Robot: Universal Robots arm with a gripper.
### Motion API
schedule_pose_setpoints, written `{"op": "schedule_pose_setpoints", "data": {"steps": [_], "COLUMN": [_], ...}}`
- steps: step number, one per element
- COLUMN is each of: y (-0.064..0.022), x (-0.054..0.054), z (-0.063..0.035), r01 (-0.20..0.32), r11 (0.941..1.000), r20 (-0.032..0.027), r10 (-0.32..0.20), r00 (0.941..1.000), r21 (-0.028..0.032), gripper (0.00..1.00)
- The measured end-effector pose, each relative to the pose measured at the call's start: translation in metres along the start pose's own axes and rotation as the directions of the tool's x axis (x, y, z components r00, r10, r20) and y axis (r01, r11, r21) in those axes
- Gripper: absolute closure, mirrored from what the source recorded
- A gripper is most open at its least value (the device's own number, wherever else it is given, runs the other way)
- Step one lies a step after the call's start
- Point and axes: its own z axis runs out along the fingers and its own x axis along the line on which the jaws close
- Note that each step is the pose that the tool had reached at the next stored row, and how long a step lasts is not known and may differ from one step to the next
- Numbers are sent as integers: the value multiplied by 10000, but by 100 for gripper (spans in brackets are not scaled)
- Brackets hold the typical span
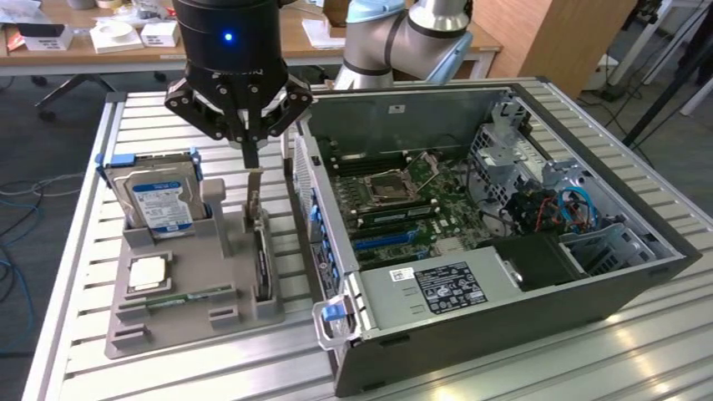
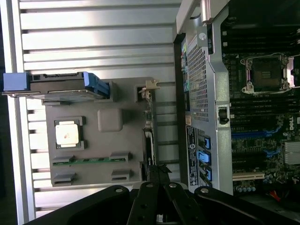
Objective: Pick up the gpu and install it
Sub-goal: 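Pick up the gpu and move the gpu toward the slot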
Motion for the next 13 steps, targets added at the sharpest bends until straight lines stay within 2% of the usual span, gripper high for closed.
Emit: {"op": "schedule_pose_setpoints", "data": {"steps": [7,9,10,13], "y": [0,0,0,0], "x": [0,0,0,0], "z": [0,0,0,0], "r01": [0,0,0,0], "r11": [10000,10000,10000,10000], "r20": [0,0,0,0], "r10": [0,0,0,0], "r00": [10000,10000,10000,10000], "r21": [0,0,0,0], "gripper": [89,77,77,59]}}
